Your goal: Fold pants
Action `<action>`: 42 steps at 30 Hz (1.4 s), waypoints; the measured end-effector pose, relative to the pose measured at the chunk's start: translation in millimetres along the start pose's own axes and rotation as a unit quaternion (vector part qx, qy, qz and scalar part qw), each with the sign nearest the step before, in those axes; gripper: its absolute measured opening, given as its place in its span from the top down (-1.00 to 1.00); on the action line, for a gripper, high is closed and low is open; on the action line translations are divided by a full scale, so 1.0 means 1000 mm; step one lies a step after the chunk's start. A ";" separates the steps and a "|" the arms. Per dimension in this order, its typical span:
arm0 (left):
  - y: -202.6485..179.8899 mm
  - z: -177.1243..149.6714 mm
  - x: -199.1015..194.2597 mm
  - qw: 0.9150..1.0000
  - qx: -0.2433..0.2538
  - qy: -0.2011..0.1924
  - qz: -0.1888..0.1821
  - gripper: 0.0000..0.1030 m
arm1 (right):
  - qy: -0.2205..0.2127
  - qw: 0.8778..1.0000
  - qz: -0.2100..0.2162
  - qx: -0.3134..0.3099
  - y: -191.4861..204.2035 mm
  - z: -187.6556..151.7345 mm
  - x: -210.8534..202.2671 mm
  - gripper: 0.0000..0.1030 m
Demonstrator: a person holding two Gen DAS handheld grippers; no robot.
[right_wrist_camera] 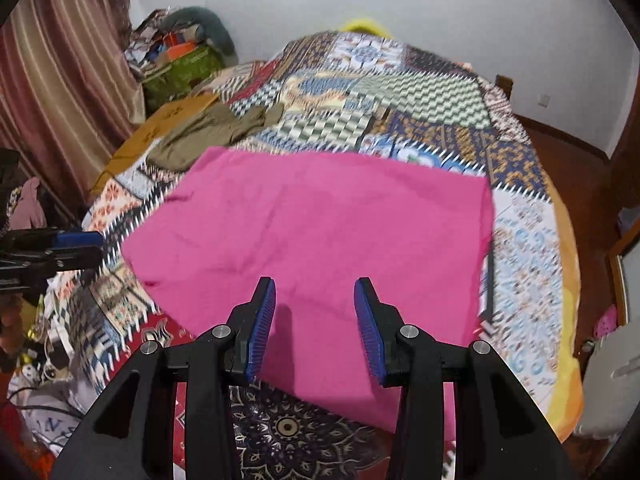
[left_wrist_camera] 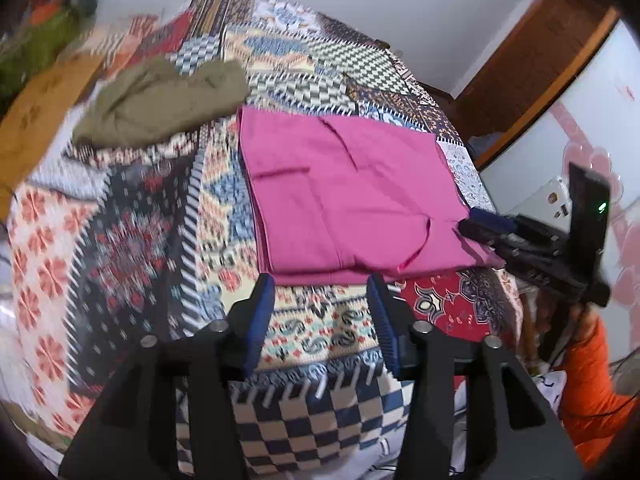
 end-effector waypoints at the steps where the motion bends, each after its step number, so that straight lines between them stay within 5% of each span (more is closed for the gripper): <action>1: 0.001 -0.003 0.002 1.000 -0.010 0.005 -0.006 0.04 | 0.007 1.000 -0.001 -0.003 0.001 -0.004 0.004 0.27; 7: 0.003 -0.019 0.018 0.997 -0.054 0.039 -0.047 0.03 | 0.012 1.000 0.002 -0.003 0.001 -0.013 0.012 0.27; 14: -0.002 -0.015 0.027 0.987 -0.103 0.048 -0.114 -0.02 | 0.012 1.000 0.004 -0.011 0.002 -0.015 0.014 0.27; 21: 0.000 0.000 0.039 0.978 -0.146 0.034 -0.144 -0.04 | 0.011 1.000 0.006 -0.016 0.003 -0.014 0.014 0.27; 36: 0.008 0.024 0.061 0.975 -0.182 0.016 -0.125 -0.04 | 0.012 1.000 0.018 -0.011 0.001 -0.016 0.017 0.27; 42: 0.008 0.038 0.074 0.984 -0.157 0.009 -0.080 -0.01 | 0.013 1.000 0.025 -0.007 0.000 -0.016 0.018 0.27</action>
Point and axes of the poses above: each gripper's, at about its wrist camera, not at the fingertips, and x roughly the way its jaws point, y to its left, z to its top, the point moved 7 cm from there along x, roughly the way its jaws point, and after that the axes turned 4 degrees about -y, right-handed, at the moved point
